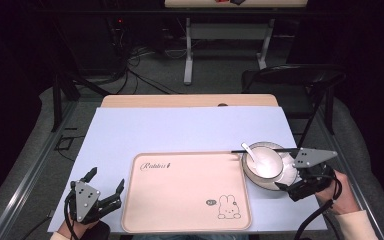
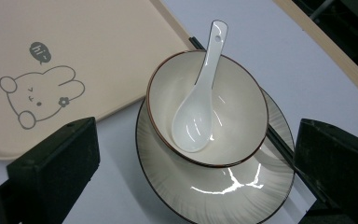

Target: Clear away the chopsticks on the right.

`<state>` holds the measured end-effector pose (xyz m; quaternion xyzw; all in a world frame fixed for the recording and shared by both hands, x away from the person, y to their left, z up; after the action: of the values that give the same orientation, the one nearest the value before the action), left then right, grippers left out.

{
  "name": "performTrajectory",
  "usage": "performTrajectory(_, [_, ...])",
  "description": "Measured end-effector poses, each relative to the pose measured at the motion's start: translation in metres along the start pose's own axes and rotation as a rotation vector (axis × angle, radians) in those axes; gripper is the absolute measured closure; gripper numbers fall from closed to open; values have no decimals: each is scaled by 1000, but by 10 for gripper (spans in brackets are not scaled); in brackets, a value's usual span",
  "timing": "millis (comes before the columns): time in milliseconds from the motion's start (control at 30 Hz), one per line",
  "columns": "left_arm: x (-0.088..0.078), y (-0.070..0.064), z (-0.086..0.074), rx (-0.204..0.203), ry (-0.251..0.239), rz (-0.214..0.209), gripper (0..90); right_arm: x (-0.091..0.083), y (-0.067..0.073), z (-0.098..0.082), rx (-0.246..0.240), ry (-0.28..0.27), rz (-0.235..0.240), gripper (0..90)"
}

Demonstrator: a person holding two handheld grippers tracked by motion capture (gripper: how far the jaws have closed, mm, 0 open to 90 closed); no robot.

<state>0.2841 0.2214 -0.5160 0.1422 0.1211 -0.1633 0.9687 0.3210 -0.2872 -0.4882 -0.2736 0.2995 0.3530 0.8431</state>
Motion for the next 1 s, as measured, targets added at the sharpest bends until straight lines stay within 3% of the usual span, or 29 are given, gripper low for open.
performTrajectory(333, [0, 0, 0, 0, 0, -2, 155, 5, -32, 6, -23, 59, 5, 0])
performTrajectory(700, [1, 0, 0, -1, 2, -5, 155, 15, -74, 13, -46, 155, 48, 0])
performTrajectory(867, [1, 0, 0, 0, 3, -5, 155, 19, -86, 20, -61, 172, 62, 0])
performTrajectory(1000, [1, 0, 0, 0, 3, -5, 155, 20, -89, 20, -68, 175, 66, 0])
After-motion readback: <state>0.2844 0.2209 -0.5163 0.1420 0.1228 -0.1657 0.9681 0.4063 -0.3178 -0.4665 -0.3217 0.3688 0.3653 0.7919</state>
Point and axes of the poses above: each handheld gripper's, and its own axes: x roughly forward along the jaws, z roughly out of its top, y roughly to its left, the point moved 7 cm from there along x, roughly forward along the jaws, and after that the axes turned 1 degree about -z, right-handed, at the moved point
